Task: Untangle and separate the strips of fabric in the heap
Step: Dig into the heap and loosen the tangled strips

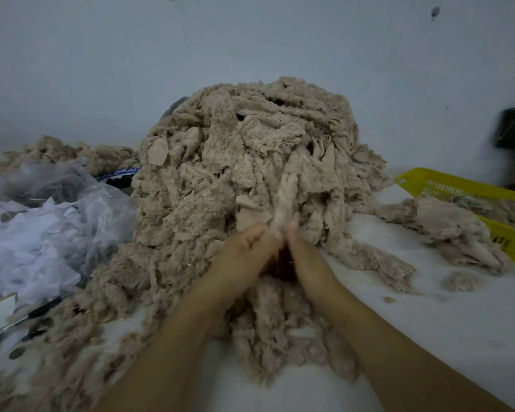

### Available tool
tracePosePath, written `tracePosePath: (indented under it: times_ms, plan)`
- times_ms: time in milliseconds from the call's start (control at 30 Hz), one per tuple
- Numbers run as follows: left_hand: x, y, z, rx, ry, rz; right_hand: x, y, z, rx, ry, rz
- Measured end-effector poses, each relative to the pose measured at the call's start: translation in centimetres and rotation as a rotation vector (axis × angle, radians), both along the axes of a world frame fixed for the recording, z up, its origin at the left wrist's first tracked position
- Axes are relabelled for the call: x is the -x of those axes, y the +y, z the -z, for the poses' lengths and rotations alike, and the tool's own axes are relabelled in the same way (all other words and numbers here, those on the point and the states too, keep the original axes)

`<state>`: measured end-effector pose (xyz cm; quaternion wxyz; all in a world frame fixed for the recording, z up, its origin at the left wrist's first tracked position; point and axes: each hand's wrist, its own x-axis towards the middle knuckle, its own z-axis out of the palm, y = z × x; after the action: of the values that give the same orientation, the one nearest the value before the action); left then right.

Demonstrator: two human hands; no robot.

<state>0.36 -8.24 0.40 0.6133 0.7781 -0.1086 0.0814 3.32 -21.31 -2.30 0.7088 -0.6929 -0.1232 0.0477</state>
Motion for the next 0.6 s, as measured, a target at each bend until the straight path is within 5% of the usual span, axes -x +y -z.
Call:
tracePosePath:
  times_ms: [100,233,300,367,433,533,600]
  plan:
    - [0.5,-0.6,0.2,-0.145,0.060,0.244,-1.7,-1.3,-0.8,-0.363,0.277,0.027]
    - [1.0,-0.7,0.3,-0.276,0.153,0.553,-2.6,-1.8,-0.2,-0.213,0.207,0.109]
    - [0.9,-0.7,0.5,-0.274,0.186,0.450,-2.1,-1.9,-0.6,0.036,0.057,0.192]
    - [0.6,-0.7,0.4,-0.109,0.203,0.140,-1.1,-1.8,-1.2,0.335,-0.241,0.239]
    - [-0.1,-0.3,-0.1,0.259,0.290,-0.093,1.0,-0.3,-1.8,0.524,-0.477,0.029]
    - [-0.8,0.8,-0.7,0.590,0.406,-0.077,2.9,2.8,-0.8,0.760,-0.698,-0.248]
    - [-1.1,1.0,-0.6,0.679,0.436,-0.036,2.5,2.8,0.1,0.733,-0.651,-0.225]
